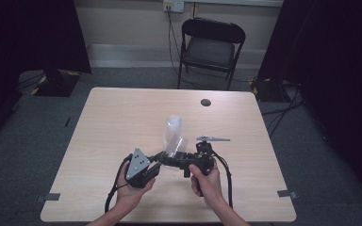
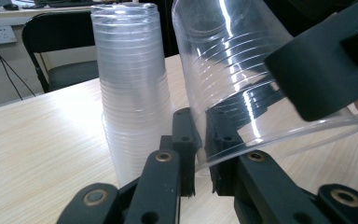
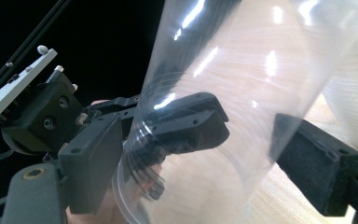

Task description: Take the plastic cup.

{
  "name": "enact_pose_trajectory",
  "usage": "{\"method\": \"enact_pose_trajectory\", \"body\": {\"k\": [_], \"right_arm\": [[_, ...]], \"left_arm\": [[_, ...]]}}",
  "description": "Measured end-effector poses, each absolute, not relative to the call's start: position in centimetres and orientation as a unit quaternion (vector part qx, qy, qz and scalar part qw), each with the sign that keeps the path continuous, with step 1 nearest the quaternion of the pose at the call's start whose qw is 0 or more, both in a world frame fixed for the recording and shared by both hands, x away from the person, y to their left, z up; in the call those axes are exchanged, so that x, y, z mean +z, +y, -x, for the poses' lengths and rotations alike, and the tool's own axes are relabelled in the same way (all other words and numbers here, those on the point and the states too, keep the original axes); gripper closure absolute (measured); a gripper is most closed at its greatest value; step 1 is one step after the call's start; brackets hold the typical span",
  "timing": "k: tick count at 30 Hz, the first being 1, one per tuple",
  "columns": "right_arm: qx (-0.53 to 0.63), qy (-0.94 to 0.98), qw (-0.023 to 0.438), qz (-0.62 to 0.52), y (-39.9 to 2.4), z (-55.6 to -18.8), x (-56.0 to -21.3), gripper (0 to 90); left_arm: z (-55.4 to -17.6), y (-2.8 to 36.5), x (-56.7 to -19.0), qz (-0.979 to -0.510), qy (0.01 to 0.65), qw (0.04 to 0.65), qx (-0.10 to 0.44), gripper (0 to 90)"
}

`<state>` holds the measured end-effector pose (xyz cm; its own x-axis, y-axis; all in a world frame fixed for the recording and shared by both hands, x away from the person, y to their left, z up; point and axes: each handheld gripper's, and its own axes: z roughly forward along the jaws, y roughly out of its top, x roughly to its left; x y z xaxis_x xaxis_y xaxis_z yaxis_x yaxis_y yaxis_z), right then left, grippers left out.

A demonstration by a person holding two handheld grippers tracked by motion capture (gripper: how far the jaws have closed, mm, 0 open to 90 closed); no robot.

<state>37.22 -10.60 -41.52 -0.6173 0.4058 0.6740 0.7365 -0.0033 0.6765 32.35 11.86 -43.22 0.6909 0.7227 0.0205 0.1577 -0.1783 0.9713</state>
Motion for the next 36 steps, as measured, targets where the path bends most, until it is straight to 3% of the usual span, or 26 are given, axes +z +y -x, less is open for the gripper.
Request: {"method": "enact_pose_trajectory", "body": {"k": [11,29,36], "right_arm": [[-0.572,-0.698,0.124,0.414,-11.1,-37.3,-41.2,16.3],[-0.579,-0.721,0.068,0.375,-12.0,-37.0,-40.3,16.1],[-0.57,-0.732,0.026,0.373,-12.4,-36.6,-40.1,15.7]], "left_arm": [[-32.9,12.7,-43.3,-0.734,0.309,0.557,0.235,83.8],[-33.3,13.9,-42.9,-0.761,0.314,0.547,0.152,84.3],[-33.4,14.2,-42.6,-0.765,0.311,0.549,0.128,84.6]]}}
